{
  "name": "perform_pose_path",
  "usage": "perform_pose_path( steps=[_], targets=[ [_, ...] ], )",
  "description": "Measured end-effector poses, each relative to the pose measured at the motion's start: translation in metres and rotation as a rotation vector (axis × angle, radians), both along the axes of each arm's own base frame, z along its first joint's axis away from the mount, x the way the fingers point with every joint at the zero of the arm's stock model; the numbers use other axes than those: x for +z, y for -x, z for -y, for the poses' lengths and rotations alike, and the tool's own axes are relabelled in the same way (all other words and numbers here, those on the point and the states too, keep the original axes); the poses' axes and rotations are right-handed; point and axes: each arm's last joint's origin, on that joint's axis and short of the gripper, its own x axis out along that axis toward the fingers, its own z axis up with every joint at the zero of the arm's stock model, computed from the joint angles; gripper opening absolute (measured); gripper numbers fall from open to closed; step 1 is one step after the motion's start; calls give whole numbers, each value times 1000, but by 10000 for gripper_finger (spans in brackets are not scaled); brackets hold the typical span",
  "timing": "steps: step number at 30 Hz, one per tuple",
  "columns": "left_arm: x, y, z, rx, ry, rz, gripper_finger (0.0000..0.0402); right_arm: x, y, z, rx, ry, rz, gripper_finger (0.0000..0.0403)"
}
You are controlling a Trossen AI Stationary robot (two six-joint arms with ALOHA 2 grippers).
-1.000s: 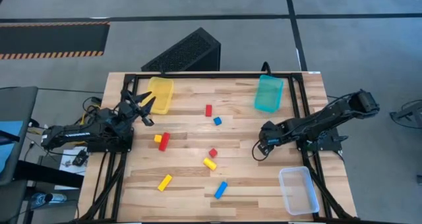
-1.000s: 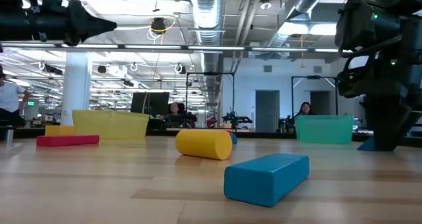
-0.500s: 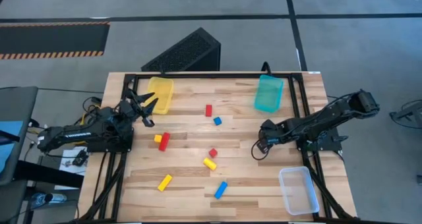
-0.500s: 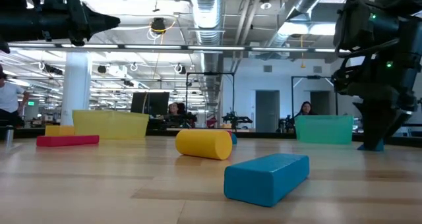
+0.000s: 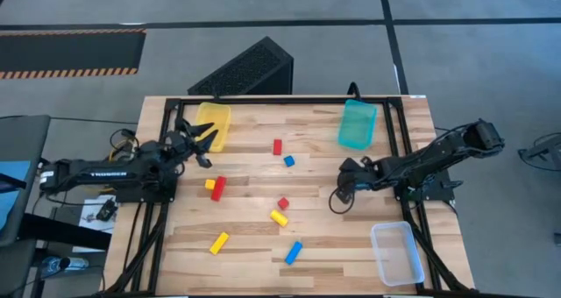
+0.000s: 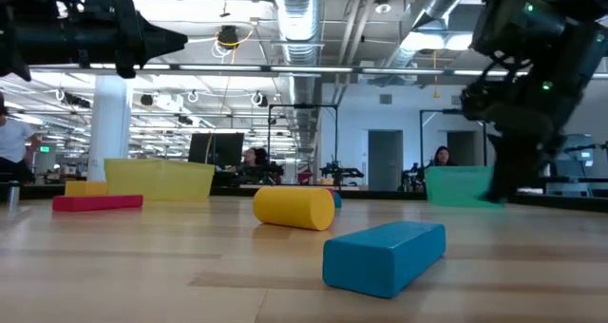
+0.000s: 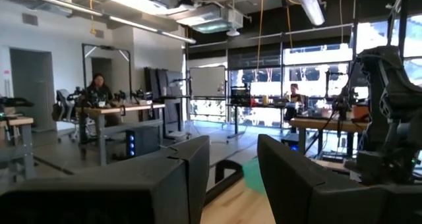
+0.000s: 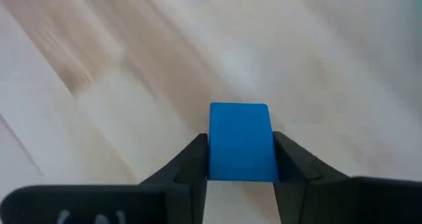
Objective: Sort & place blocks by color
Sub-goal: Put the blue triangle block into the yellow bin
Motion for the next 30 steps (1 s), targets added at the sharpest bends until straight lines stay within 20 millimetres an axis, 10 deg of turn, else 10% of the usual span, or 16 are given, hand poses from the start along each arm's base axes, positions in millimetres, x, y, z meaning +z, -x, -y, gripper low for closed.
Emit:
perform_pose_path(
  steps=[14, 30],
  targets=[
    [5, -54, -12, -66, 172, -59, 161, 45, -43, 3, 410, 751, 281, 140],
    [22, -178, -46, -661, 462, -184, 225, 66, -51, 3, 512, 986, 350, 140]
  ],
)
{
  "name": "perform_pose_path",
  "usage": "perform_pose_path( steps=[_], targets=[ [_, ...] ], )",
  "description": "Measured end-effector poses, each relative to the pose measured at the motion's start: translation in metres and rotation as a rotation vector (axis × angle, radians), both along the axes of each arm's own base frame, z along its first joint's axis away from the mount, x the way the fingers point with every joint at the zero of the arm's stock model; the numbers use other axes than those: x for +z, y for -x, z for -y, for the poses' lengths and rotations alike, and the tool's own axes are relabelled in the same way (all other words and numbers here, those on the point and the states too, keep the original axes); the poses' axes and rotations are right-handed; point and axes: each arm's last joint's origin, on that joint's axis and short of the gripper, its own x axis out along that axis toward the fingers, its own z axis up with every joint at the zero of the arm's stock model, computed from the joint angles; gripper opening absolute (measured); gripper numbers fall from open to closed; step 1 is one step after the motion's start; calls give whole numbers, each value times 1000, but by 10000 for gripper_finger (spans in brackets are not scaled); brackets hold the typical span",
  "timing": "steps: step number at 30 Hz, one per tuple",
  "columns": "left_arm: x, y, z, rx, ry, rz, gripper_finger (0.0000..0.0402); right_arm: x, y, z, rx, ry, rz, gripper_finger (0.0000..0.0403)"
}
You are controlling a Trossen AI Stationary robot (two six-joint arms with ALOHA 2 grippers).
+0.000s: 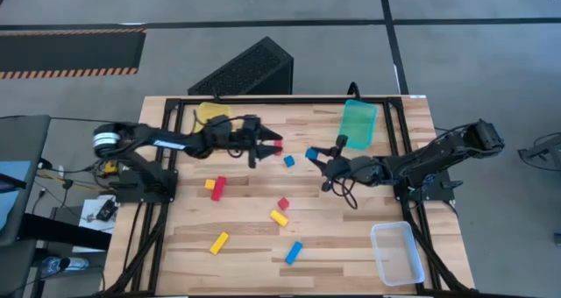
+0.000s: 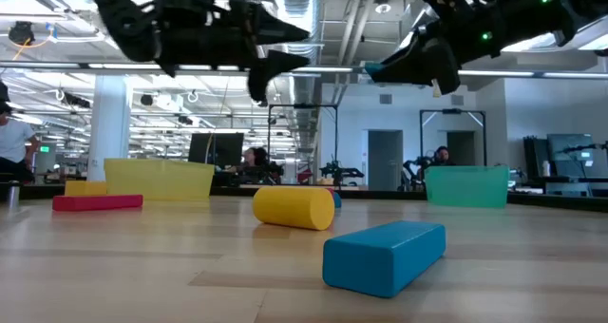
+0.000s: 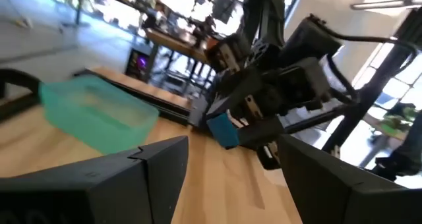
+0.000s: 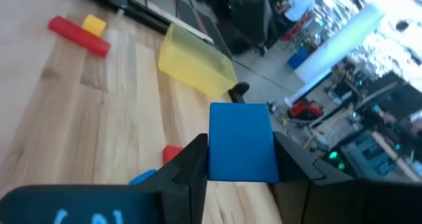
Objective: Sort & place blocks by color
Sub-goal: Put the blue triangle block into the yellow bin
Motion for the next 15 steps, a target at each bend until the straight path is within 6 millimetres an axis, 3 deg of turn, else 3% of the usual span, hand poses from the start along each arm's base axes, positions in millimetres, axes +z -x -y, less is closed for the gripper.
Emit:
perform_pose_path(
  steps=[6, 15],
  targets=[
    [-22, -31, -6, -59, 70, -73, 225, 3, 0, -6, 29, 23, 13, 148],
    [-39, -40, -2, -82, 37, -131, 225, 3, -1, -9, 125, -75, 53, 147]
  ],
)
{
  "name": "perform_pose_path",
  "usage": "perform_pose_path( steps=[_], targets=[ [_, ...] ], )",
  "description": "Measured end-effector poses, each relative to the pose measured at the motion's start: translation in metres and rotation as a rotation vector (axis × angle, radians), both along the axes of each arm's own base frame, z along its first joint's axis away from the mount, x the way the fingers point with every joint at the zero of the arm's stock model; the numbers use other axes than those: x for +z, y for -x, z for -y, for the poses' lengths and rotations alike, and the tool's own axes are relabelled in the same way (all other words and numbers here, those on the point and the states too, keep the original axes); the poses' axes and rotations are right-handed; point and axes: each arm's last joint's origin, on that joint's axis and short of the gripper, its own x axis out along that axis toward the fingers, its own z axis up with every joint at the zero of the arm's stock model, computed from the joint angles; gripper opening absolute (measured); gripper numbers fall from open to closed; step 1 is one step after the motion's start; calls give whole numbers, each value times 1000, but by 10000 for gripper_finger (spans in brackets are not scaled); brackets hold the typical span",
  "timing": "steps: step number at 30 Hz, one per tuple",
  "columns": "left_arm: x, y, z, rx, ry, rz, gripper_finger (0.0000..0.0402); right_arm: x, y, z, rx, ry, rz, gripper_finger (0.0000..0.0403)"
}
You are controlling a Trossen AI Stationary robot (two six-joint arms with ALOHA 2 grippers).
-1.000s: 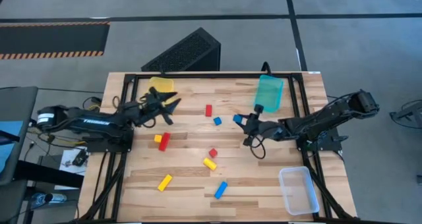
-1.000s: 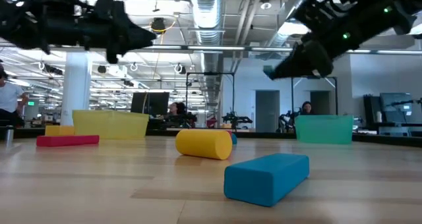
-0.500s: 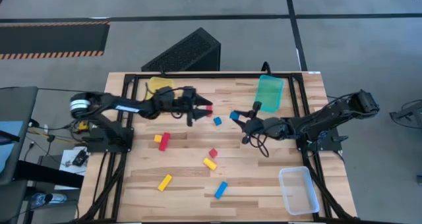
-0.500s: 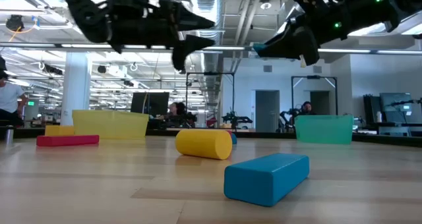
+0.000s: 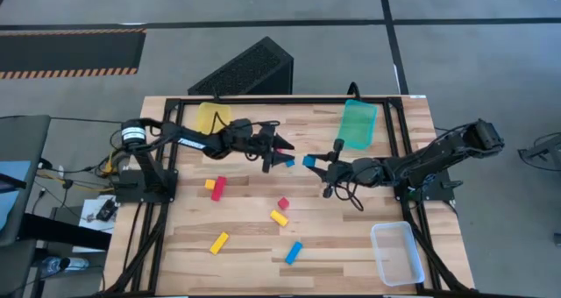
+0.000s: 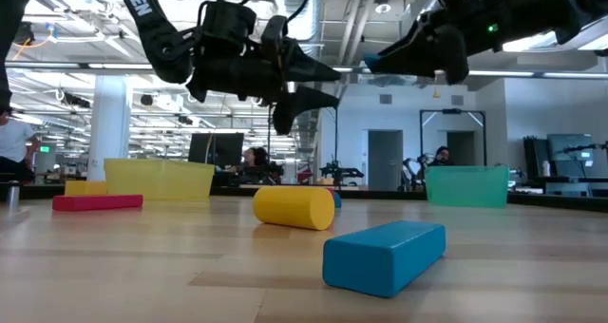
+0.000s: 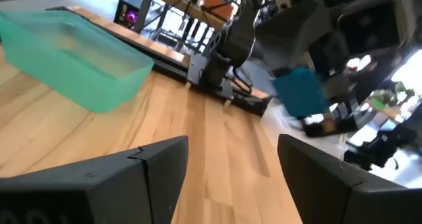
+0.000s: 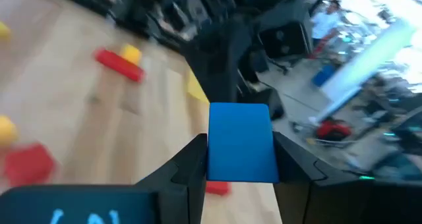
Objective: Sort & place blocks by color
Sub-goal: Put the blue triangle block into the yellow bin
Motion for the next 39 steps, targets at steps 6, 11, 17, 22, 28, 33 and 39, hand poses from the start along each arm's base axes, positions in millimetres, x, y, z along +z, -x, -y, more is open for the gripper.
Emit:
perform_pose_path(
  steps=[6, 11, 17, 22, 28, 33, 39],
  targets=[
    [0, -3, 12, -53, -59, 11, 225, 1, 0, 0, -10, -24, 16, 141],
    [4, -4, 17, -67, -128, 61, 225, -4, -5, 0, -35, 12, 1, 143],
    [5, -5, 20, -80, -165, 72, 225, -15, -26, -9, -82, 114, -88, 143],
    [4, -5, 20, -76, -112, 58, 225, -18, -43, -21, -81, 169, -124, 146],
    [4, -4, 24, -208, -77, 61, 225, -21, -58, -30, -181, 320, -192, 144],
    [5, -4, 23, -172, -84, 68, 224, -22, -69, -36, -168, 355, -212, 149],
    [3, -4, 23, -151, -58, 43, 197, -21, -76, -37, -228, 419, -244, 146]
  ],
)
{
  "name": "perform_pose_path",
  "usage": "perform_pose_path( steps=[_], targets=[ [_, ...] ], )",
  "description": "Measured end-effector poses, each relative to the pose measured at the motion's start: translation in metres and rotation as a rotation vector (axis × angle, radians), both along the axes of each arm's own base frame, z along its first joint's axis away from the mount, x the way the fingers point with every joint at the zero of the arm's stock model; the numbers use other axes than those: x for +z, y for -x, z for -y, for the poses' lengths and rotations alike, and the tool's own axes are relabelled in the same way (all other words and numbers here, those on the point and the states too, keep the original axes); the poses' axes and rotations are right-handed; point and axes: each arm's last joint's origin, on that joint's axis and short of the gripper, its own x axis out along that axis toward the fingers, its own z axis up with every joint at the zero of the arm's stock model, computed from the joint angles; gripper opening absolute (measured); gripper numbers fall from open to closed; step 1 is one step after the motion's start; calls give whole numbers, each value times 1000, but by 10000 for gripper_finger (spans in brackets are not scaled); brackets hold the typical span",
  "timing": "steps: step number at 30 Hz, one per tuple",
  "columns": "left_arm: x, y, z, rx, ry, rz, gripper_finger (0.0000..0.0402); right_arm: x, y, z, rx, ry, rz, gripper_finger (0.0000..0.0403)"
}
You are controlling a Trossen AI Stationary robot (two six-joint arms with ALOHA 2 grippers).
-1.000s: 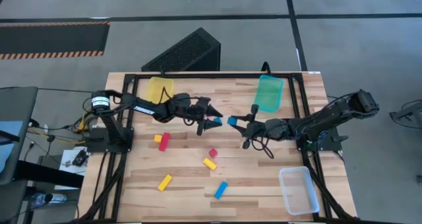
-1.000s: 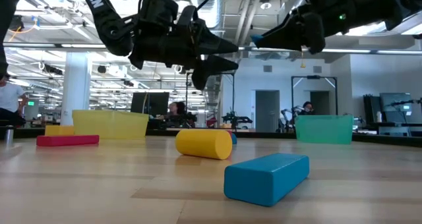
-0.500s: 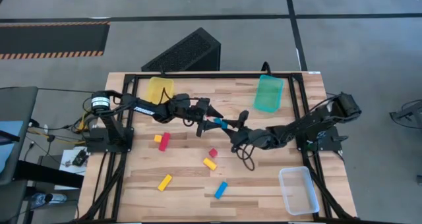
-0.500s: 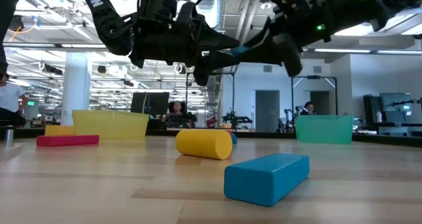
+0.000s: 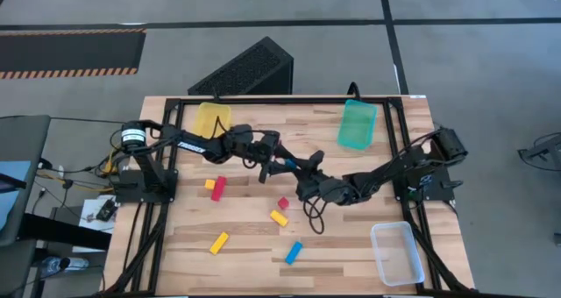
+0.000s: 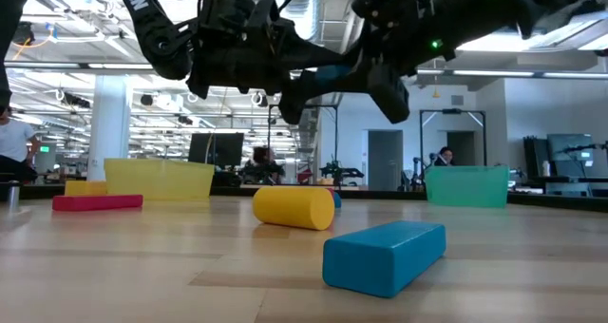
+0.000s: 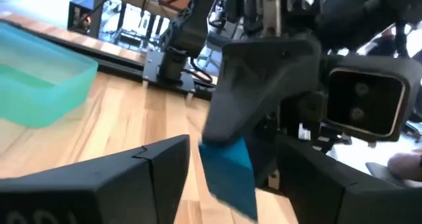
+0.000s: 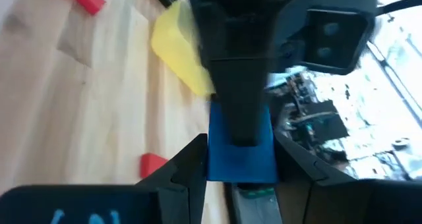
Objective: Sort & place blocks by color
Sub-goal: Put the blue triangle block into the yellow bin
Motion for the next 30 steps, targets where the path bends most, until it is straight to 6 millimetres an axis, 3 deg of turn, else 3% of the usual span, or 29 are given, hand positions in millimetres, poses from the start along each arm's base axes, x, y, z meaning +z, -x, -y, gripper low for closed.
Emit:
perform_pose_path(
  steps=[10, 19, 25, 30],
  targets=[
    [-2, 2, -6, 17, 17, -22, 41, 2, 2, -4, -1, 12, -4, 174],
    [-4, 6, -20, 122, 16, -77, 59, -1, 4, -1, -96, -29, 25, 189],
    [0, 30, -41, 482, -167, -330, 52, -9, 7, 16, -264, -127, 103, 187],
    [21, 62, -41, 810, -383, -554, 53, -21, 8, 39, -337, -286, 130, 192]
  ],
)
